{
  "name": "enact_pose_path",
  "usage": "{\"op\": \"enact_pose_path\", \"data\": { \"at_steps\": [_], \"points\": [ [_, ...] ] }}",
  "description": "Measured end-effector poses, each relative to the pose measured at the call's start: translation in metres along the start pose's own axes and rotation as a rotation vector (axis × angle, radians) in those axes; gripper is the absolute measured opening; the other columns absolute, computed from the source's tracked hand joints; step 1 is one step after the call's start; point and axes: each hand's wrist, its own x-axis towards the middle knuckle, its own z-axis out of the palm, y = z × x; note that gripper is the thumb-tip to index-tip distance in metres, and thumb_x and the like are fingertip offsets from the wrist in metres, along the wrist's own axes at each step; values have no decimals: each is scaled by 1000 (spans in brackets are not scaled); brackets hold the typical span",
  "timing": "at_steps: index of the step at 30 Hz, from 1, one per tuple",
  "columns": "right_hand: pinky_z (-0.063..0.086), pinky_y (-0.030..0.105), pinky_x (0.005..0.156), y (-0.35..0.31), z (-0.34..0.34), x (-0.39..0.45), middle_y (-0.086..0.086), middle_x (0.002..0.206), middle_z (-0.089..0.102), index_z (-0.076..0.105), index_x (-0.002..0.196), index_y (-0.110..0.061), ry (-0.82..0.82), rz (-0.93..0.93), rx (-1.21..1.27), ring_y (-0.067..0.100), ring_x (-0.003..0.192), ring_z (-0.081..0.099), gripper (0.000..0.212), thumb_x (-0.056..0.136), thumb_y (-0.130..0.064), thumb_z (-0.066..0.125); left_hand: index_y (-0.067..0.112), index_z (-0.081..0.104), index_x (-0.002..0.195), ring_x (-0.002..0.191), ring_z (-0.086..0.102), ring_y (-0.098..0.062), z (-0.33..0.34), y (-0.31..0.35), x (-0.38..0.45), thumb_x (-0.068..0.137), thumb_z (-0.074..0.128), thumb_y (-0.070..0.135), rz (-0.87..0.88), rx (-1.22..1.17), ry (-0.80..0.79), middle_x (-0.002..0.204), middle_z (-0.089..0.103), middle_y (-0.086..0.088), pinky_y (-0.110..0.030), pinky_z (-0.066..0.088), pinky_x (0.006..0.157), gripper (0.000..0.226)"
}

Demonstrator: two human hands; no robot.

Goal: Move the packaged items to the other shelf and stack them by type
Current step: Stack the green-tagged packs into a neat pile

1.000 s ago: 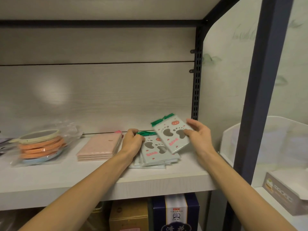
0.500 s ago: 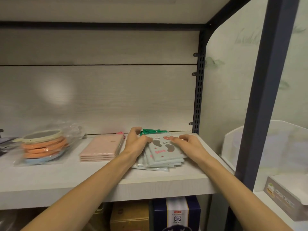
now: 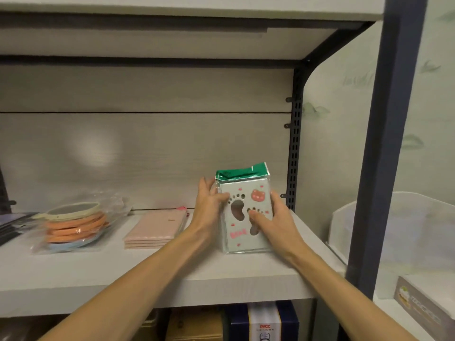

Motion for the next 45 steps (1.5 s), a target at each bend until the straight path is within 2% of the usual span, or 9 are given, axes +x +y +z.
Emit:
{"op": "enact_pose_path", "data": {
  "at_steps": [2,5,13,21,26,29,33,39,45],
  "points": [
    [61,30,69,-2,-1,-1,0,103,71,50,124,-22,-8,-15,-30,15,89,73,45,88,0,67,10,46,122,111,69,-24,0,3,3,87,63,12,-14,35,-28,125,67,-6,-32,58,84,39],
    [64,40,71,-2,-1,-2,-3,105,70,46,122,-25,-3,-23,-74,15,94,73,52,83,2,67,17,52,123,111,69,-20,0,9,0,81,68,28,-55,107,-59,123,69,-5,-30,54,87,46],
    [56,32,79,-19,5,8,-5,94,71,54,117,-23,60,48,79,11,86,70,27,97,-40,62,19,44,130,97,66,-6,4,15,-8,101,56,19,-59,243,-90,120,66,-1,-18,49,72,32],
    [48,23,54,-41,10,26,4,83,67,52,115,-11,156,83,178,17,70,60,14,103,-18,49,19,42,130,85,68,6,3,11,-14,104,51,15,87,286,-104,113,66,2,-12,51,68,28],
    [47,27,50,-30,16,31,7,80,67,55,104,-16,228,35,238,17,60,60,2,103,-16,54,21,51,120,95,73,-21,14,5,-11,100,54,10,72,169,18,110,71,-7,-41,61,82,22],
    [39,22,44,-18,19,38,7,77,63,54,100,-15,285,6,272,12,51,48,2,102,-13,54,16,55,114,92,74,-25,21,3,-6,98,56,6,57,95,64,106,73,-9,-40,61,79,18],
    [44,25,50,-5,18,52,3,80,64,54,100,-18,348,-26,121,12,54,53,2,101,-19,55,18,52,113,74,68,-28,20,-4,7,103,54,17,68,167,20,99,70,-10,-36,56,58,10],
    [55,44,74,18,18,81,-1,86,69,56,97,-27,368,79,-298,23,81,68,14,97,-40,52,25,47,112,105,65,-21,17,-31,33,104,48,34,53,424,37,113,64,-2,-47,53,95,13],
    [49,33,60,40,14,101,-3,63,67,61,98,-17,375,163,-336,9,59,67,14,98,-31,59,25,49,106,82,71,-20,11,-59,60,96,50,51,51,550,55,106,67,-7,-44,58,79,28]
  ]
}}
